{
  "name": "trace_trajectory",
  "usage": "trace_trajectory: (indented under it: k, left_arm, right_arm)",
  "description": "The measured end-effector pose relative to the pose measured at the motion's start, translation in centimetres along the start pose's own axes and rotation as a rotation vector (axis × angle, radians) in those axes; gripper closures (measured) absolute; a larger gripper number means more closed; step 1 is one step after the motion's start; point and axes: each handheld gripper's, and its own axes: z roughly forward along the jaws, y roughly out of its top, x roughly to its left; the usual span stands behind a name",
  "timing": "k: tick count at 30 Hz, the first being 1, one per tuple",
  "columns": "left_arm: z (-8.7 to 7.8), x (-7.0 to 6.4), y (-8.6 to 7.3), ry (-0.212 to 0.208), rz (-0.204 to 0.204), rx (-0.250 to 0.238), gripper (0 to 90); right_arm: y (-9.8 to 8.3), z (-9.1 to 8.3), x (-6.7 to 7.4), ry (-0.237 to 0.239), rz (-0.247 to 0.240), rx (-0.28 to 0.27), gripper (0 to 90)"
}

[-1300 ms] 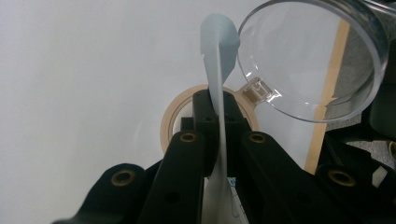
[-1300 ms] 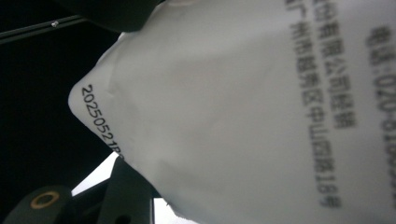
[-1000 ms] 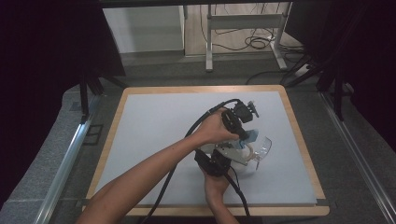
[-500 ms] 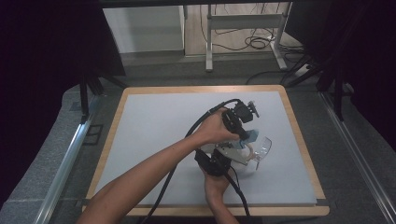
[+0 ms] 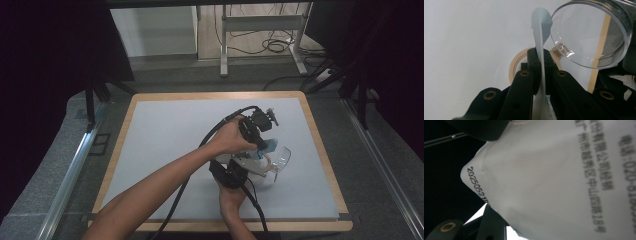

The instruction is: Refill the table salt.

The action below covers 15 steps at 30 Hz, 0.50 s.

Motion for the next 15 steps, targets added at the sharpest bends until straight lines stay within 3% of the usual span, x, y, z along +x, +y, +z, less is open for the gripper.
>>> trace_trajectory:
  k: [15]
  left_arm:
    - [-0.12,0.06,-0.05,-0.002,-0.002,-0.006,89.9]
  right_arm:
    - [0.1,0.03,0.04,-0.002,-0.006,0.005,55.0]
